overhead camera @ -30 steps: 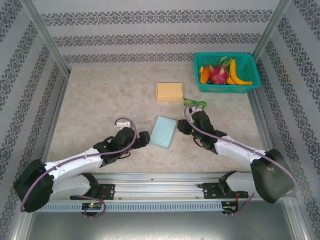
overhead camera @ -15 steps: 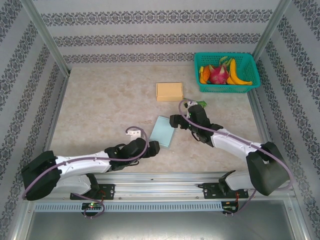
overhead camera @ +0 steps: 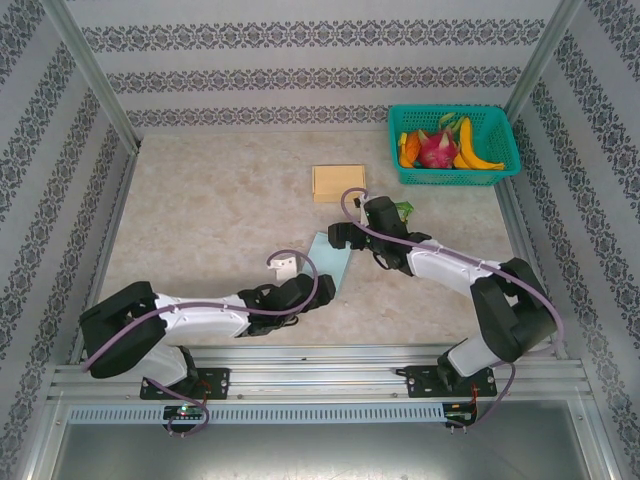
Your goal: Fold the paper box
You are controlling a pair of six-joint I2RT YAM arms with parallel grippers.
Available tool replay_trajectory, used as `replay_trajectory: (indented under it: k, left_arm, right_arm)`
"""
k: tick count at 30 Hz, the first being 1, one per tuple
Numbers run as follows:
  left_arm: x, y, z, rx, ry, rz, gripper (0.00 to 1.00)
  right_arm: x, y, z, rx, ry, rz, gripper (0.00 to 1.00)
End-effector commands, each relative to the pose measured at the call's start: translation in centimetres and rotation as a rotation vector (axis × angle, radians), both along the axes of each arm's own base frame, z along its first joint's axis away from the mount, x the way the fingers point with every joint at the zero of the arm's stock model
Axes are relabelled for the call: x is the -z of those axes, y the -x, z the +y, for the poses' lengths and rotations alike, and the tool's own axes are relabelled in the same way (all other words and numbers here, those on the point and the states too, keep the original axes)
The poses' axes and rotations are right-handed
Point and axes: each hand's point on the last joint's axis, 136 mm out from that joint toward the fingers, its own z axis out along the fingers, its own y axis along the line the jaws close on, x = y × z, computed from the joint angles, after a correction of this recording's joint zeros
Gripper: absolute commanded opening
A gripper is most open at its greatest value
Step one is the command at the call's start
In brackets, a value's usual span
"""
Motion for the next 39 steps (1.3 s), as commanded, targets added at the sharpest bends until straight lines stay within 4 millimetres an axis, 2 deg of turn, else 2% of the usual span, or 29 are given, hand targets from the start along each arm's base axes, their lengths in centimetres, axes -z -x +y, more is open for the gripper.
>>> replay_trajectory:
  k: [1,12,18,30,39]
  left_arm:
    - [-1.4,-1.0,-0.8,-0.049,0.041,-0.057,0.94]
    - [-1.3,-1.3,-2.9,-0.021,0.081,-0.028,0.92]
    - [-0.8,-1.6,-2.9,-0.035,0.057,-0.021,0.92]
    - [-0.8,-4.5,-2.6,-0.071,0.066,-0.027,0.92]
    - [-0.5,-7.6,-0.2,-0.143,0.049,-0.039,0.92]
  right_arm:
    - [-0.2,-0.5,1.2,-0.047,-0.033,0.009,0.98]
    - [2.5,-1.8,2.6,-0.091,-0.067,0.080,0.98]
    - [3.2,-2.0,3.0,-0.098,-0.086,0.108,0.98]
    - [4.1,0.5,2.0,-0.074,-0.128,0.151,0.98]
    - [3.8,2.8,0.8,-0.025,-0.159,0.151,0.98]
